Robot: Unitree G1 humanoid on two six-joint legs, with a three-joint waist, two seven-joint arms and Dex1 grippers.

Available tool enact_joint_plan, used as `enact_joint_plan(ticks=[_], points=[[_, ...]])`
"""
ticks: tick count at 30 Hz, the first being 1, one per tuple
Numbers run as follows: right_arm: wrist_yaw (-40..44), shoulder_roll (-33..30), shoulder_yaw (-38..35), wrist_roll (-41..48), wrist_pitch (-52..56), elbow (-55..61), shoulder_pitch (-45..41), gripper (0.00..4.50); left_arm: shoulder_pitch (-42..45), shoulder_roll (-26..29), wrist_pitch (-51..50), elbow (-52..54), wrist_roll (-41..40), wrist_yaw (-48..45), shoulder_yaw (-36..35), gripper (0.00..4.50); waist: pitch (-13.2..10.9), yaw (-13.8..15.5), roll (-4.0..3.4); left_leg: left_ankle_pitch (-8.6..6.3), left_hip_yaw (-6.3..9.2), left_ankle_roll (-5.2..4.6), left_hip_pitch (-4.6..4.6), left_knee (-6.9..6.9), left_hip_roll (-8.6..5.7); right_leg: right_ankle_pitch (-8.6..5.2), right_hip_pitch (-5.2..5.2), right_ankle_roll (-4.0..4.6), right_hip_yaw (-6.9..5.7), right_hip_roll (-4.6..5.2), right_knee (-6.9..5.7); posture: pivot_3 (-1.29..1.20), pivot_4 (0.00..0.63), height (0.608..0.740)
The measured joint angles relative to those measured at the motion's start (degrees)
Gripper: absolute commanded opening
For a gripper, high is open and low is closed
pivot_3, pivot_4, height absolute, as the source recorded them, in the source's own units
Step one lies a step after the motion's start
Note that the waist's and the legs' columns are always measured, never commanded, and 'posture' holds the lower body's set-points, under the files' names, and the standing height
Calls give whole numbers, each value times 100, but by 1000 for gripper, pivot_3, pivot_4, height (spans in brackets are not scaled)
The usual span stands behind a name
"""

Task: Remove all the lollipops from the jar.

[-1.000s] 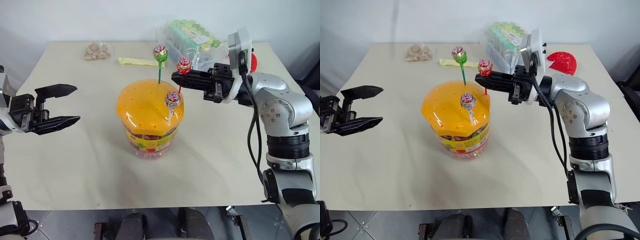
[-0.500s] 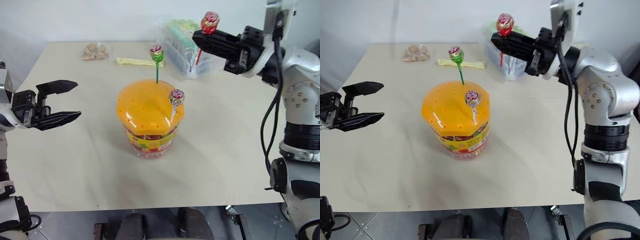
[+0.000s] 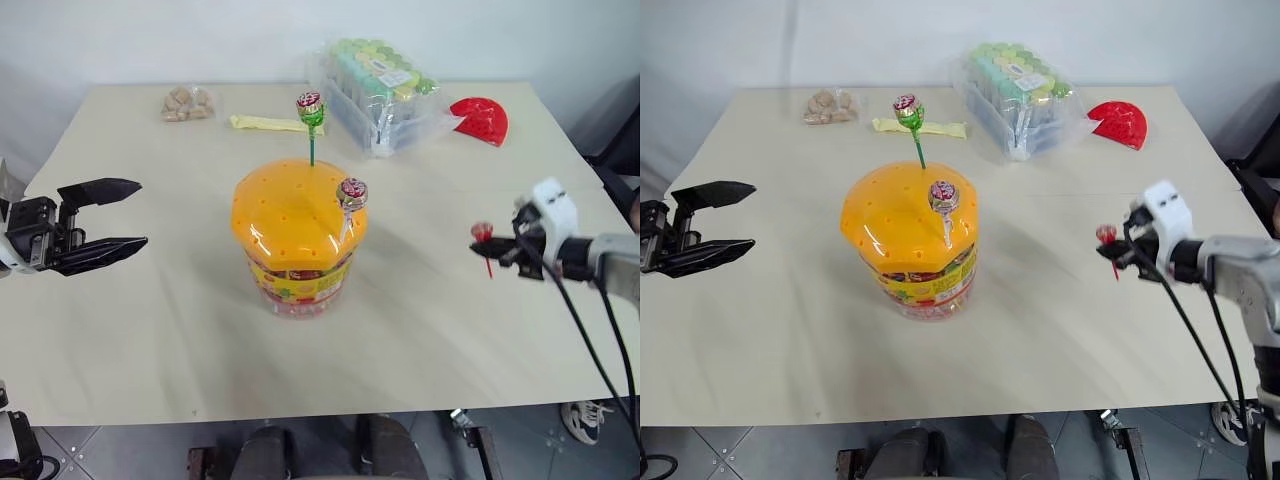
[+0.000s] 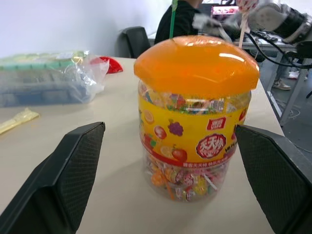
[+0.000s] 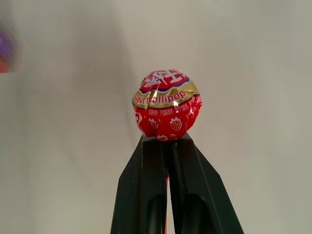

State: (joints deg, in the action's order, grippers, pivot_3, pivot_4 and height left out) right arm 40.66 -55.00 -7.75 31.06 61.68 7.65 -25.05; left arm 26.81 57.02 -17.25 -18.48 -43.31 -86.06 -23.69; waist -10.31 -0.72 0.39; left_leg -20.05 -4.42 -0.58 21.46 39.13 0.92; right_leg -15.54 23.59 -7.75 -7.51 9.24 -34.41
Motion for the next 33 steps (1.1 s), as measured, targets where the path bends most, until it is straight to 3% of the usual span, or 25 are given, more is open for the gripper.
enact_joint_plan(ticks=[8, 12, 22, 26, 29, 33], points=[[-471, 409, 21, -348, -188, -497, 265, 25, -14, -139, -95, 308, -362, 4, -28, 4500, 0, 48, 0, 0, -2, 0, -2, 3, 0, 0, 0, 0, 4, 0, -3, 0, 150, 740], [-693, 586, -103, -536, -444, -819, 225, 1041, 50, -270, -151, 405, -452, 7, -35, 4500, 0, 50, 0, 0, -2, 0, -2, 4, -1, 0, -1, 0, 5, 0, -3, 0, 150, 740], [-452, 442, -535, -355, -410, -111, 591, 4466, 321, -337, -165, 394, -458, 7, 9, 4500, 0, 71, 0, 0, 0, 0, -1, 4, -1, 0, -1, 0, 4, -1, -2, 0, 150, 740], [114, 169, -1245, 240, -414, 694, 743, 4466, 441, -339, -180, 300, -456, 6, 18, 4500, 0, 73, 0, 0, -1, 0, -4, 4, -1, 0, -3, -1, 5, -1, -3, 0, 150, 740], [427, 141, -1739, 981, -372, 1228, 356, 4466, 527, -352, -200, 175, -435, 6, 70, 4500, -1, 41, 0, 0, -2, 0, -10, 4, 4, 0, -4, -1, 8, -5, -5, 0, 150, 740], [476, 160, -1707, 1674, -264, 1666, -328, 4466, 632, -410, -202, 167, -411, 5, 164, 4500, -1, 53, 0, 0, -2, 1, -16, 4, 3, 0, -10, 0, 11, -5, -6, 0, 150, 740]])
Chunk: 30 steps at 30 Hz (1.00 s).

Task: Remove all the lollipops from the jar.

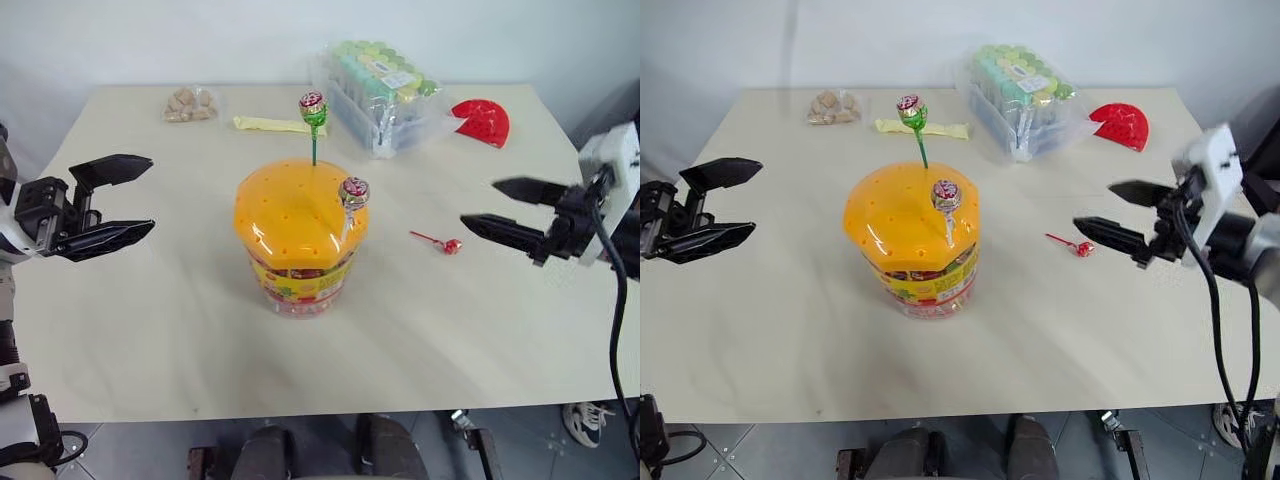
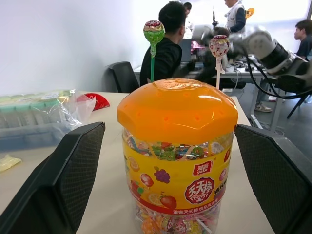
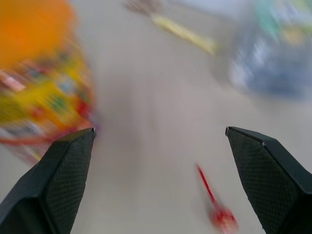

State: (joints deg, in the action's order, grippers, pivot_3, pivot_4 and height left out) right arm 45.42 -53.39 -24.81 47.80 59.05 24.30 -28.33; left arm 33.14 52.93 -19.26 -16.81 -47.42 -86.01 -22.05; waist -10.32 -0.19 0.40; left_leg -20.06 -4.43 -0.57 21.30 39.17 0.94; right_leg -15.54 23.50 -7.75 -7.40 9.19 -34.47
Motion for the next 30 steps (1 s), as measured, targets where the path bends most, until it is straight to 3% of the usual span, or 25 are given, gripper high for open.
enact_joint_plan(ticks=[4, 8, 21, 24, 30], points=[[-97, 247, 682, 285, 120, 45, -658, 4466, 24, -24, -3, -41, 15, 0, 32, 4500, -1, -2, 1, 0, 0, 0, 1, 1, -1, 0, 2, 0, 2, 0, -2, 0, 150, 740], [-57, 917, 1532, 444, -19, 71, -1381, 4466, 35, -50, -7, -19, 14, 0, 64, 4500, -1, -9, 1, 0, -1, 0, 3, 1, -1, 0, 6, 0, 1, 0, -5, 0, 150, 740], [966, 1110, 2477, 431, -591, 55, -1905, 4466, -25, -54, -8, 57, 9, 0, 14, 4500, -1, -39, 3, -2, -1, -3, 4, 2, -2, 0, 6, 0, -1, 0, -4, 0, 150, 740], [1101, 1146, 2633, 396, -688, 48, -2005, 3926, -49, -64, -8, 63, 9, 0, 12, 4500, -1, -48, 3, -2, -1, -3, 5, 2, -2, 0, 6, 0, -2, 0, -4, 0, 150, 740], [1230, 1297, 2802, 220, -914, -48, -2129, 1924, -49, -73, -7, 63, 9, 1, 7, 4500, -1, -47, 3, -2, -1, -3, 5, 3, -3, 0, 6, 0, -2, 0, -4, 0, 150, 740]])
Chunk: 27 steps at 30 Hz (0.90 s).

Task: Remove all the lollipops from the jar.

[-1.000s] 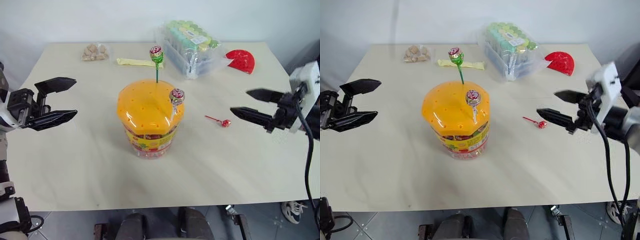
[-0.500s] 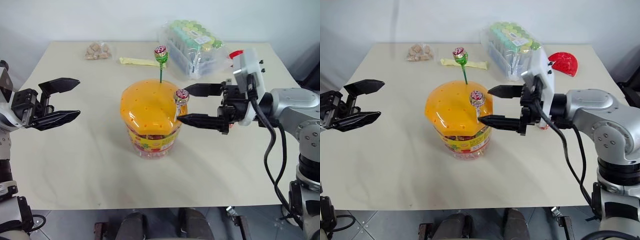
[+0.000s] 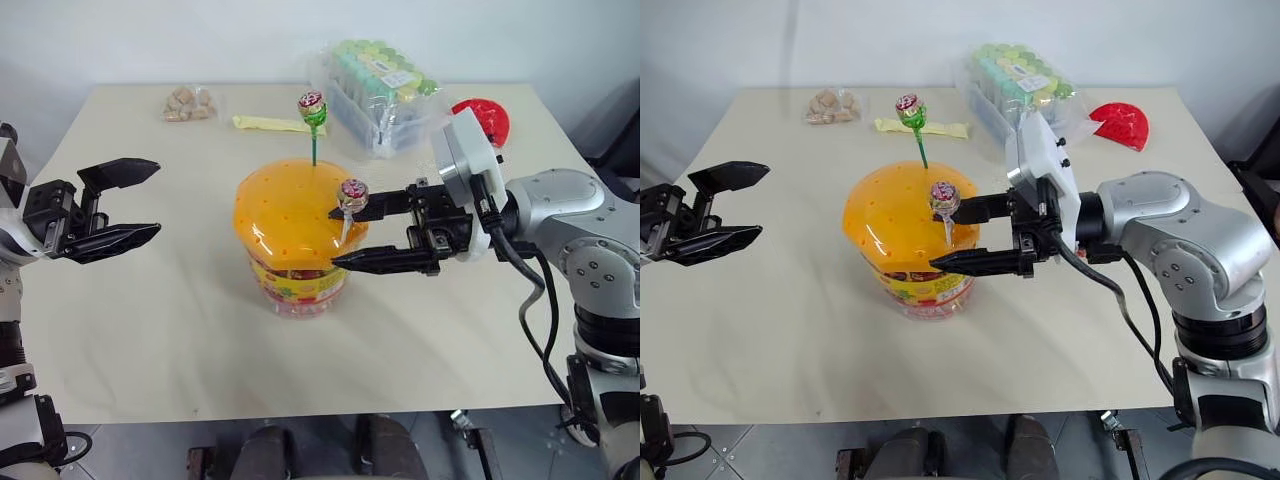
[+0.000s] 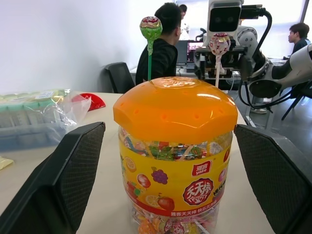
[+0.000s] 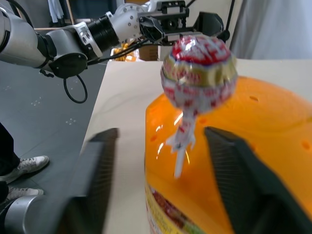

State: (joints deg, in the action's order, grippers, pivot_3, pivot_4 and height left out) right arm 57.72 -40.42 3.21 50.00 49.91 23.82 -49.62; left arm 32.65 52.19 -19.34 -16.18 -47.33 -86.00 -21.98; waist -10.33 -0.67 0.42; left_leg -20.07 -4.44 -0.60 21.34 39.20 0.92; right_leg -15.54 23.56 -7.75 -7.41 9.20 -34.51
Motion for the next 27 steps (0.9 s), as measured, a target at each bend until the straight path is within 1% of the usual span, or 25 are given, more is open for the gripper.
enact_joint_plan(ticks=[3, 5, 6, 13, 21, 24, 27], points=[[34, 60, 34, -85, -93, -43, -103, 946, 0, -2, 0, -1, 0, 0, 0, 4500, 0, -1, 0, 0, 0, 0, 0, 0, 0, 0, 0, 0, 0, 0, 0, 0, 150, 740], [32, 97, 38, -151, -120, -98, -117, 205, 0, -2, 0, -1, 0, 0, -2, 4500, 0, 1, 0, 0, 0, 0, 0, 0, 0, 0, 0, 0, 0, 0, 0, 0, 150, 740], [30, 127, 39, -167, -124, -132, -131, 47, 1, -2, 0, -1, 0, 0, -2, 4500, 0, 1, 0, 0, 0, 0, 0, 0, 0, 0, 0, 0, 0, 0, 0, 0, 150, 740], [31, 285, -59, -147, -151, -220, -388, 47, 52, -2, -3, -24, 0, -1, -2, 4500, 0, -7, 0, 0, 0, 0, 0, 0, 0, 0, 1, 0, -1, 0, -1, 0, 150, 740], [-126, 272, -610, -89, -229, -704, -969, 47, 262, -1, -31, -170, 1, -3, 10, 4500, 0, -32, 0, 0, 0, 0, 0, 0, 0, 0, 0, 0, -1, 0, -1, 0, 150, 740], [-377, 85, -963, -78, -204, -856, -968, 47, 286, -1, -56, -254, 2, -3, 18, 4500, 0, -28, 0, 0, 0, 0, 2, 0, -2, 0, 0, 0, -1, 1, 0, 0, 150, 740], [-684, -289, -1375, -82, -71, -880, -914, 47, 304, 1, -62, -270, 2, -4, 38, 4500, 0, -26, 0, 0, 0, 0, 2, 0, -1, 0, 1, 0, -1, 1, 0, 0, 150, 740]])
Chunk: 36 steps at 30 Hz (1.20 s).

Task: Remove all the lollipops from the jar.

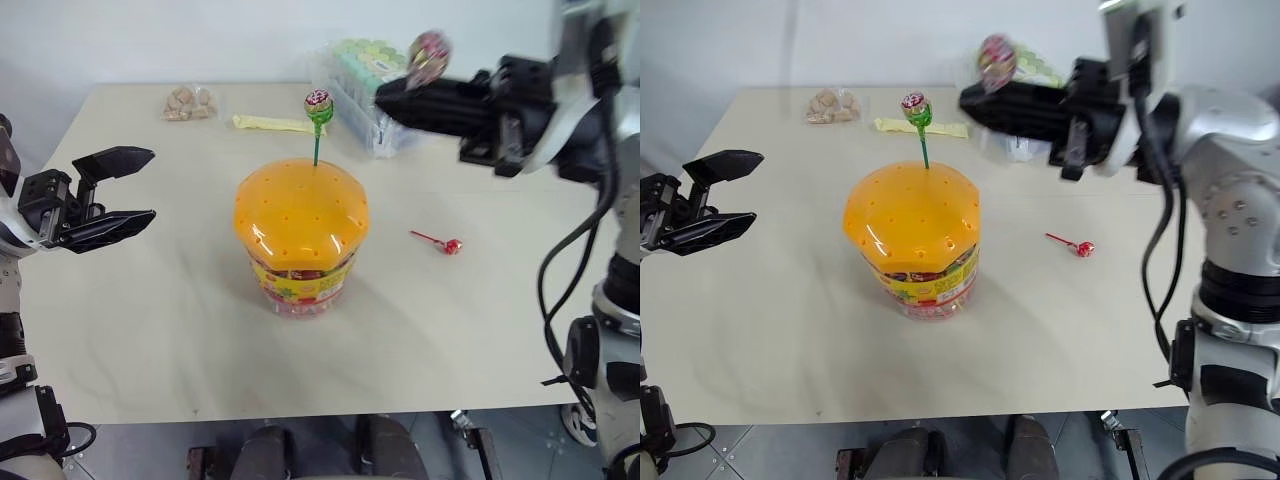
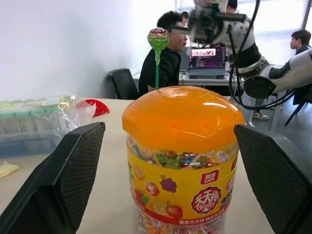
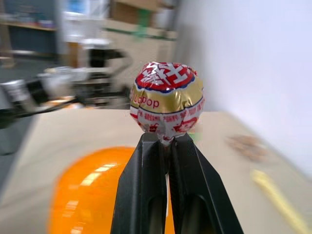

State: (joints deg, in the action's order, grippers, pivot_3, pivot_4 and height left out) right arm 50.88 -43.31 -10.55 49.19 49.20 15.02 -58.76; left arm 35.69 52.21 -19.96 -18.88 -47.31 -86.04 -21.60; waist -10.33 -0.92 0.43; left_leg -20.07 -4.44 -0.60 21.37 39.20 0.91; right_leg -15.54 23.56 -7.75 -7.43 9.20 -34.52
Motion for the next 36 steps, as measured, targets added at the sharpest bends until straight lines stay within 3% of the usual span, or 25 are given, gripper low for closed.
enact_joint_plan(ticks=[4, 9, 13, 18, 22, 32, 36], points=[[-346, -716, -560, -53, 298, 16, 637, 47, 14, 47, -5, -32, 2, -1, 17, 4500, 0, 24, 1, 0, -2, 0, 0, 0, 0, 0, 0, 0, 1, 1, 1, 0, 150, 740], [-623, -1574, -1364, -415, 746, -151, 2449, 47, -3, 79, -7, -164, 2, -1, 6, 4500, 0, 96, 2, -1, -9, -1, -1, -1, 0, 0, -1, -1, 3, 1, 2, 0, 150, 740], [-827, -1836, -1544, -1062, 778, -844, 3680, 47, -12, 84, -6, -200, 3, -1, 4, 4500, 0, 86, 2, -1, -16, -2, -5, -1, 0, 1, -1, -2, 10, 2, 1, 0, 150, 740], [-1257, -1734, -1173, -1677, 891, -1727, 3903, 47, -12, 76, -6, -183, 3, -1, 14, 4500, -2, 27, -3, 0, -24, 0, -14, -2, 6, 0, 3, -1, 20, -2, -5, 0, 150, 740], [-1441, -1413, -775, -2017, 697, -2350, 3758, 1077, -25, 71, -7, -174, 2, -1, 15, 4500, -3, -13, -5, 0, -24, 0, -11, -2, 4, 1, 5, -1, 22, -1, -6, 0, 150, 740], [-1271, -1287, -788, -2095, 568, -2326, 3903, 4483, -98, 73, -16, -154, -1, 0, 4, 4500, -3, -14, -5, 0, -22, 0, -10, -1, 4, 1, 3, -1, 21, -1, -5, 0, 150, 740], [-1242, -1289, -992, -2063, 640, -2100, 4079, 4483, -104, 73, -16, -152, 0, 0, -1, 4500, -3, -9, -5, 0, -22, 0, -11, -1, 4, 1, 3, -1, 21, -1, -6, 0, 150, 740]])
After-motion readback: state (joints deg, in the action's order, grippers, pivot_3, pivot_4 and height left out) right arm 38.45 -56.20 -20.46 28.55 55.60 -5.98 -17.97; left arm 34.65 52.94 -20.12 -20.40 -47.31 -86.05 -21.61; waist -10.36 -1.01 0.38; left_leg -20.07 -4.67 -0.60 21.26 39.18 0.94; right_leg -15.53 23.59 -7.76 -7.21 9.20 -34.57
